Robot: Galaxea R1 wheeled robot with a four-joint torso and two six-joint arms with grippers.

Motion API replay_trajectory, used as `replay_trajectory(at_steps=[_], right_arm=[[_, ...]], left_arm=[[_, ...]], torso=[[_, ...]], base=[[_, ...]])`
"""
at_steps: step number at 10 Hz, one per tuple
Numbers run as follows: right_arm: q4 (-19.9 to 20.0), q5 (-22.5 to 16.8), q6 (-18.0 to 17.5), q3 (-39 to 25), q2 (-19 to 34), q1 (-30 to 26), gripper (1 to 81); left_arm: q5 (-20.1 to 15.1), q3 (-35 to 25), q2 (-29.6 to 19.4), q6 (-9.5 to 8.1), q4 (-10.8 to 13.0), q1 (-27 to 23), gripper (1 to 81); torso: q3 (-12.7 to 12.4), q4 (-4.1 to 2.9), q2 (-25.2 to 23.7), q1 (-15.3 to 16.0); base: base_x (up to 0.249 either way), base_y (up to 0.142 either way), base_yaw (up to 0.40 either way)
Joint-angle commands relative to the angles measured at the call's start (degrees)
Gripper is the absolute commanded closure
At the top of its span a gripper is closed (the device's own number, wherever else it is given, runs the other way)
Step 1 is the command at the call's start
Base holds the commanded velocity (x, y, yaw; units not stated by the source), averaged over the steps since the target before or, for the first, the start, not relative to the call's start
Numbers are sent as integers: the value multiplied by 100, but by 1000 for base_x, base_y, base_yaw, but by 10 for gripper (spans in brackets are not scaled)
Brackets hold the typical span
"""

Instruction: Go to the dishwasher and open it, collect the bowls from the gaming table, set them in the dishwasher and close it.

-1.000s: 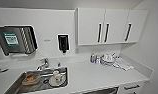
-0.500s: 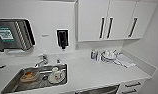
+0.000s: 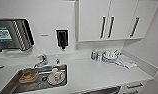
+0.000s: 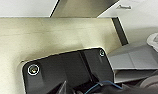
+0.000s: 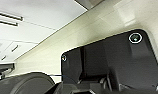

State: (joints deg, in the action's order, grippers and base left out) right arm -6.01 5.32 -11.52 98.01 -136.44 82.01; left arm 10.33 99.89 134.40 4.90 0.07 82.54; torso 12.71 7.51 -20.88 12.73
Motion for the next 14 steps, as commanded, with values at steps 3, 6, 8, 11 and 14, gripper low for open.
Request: replay_trajectory(at_steps=[3, 6, 8, 11, 14], right_arm=[[30, -250, -149, -415, 421, -522, 10], [30, -259, -158, -468, 466, -593, 10], [30, -268, -227, -468, 457, -628, 10], [38, -285, -324, -372, 448, -672, 10], [47, -294, -684, -450, 694, -874, 10]], left_arm=[[-250, -1023, -1036, 3, 81, -620, 10], [-250, -1769, -1686, -24, 72, -1033, 10], [-276, -2612, -2214, 46, 98, -1306, 10], [-259, -3501, -2619, 108, 502, -1350, 10], [-250, -4011, -3041, 108, 713, -1429, 10]], torso=[[2, 0, -979, 625], [2, 0, -1572, 998], [2, 0, -1980, 1256], [2, 0, -2590, 1639], [579, 0, -3130, 1975]], base=[[0, 0, 0], [0, 0, 0], [0, 0, 0], [0, 0, 0], [0, 0, 0]])
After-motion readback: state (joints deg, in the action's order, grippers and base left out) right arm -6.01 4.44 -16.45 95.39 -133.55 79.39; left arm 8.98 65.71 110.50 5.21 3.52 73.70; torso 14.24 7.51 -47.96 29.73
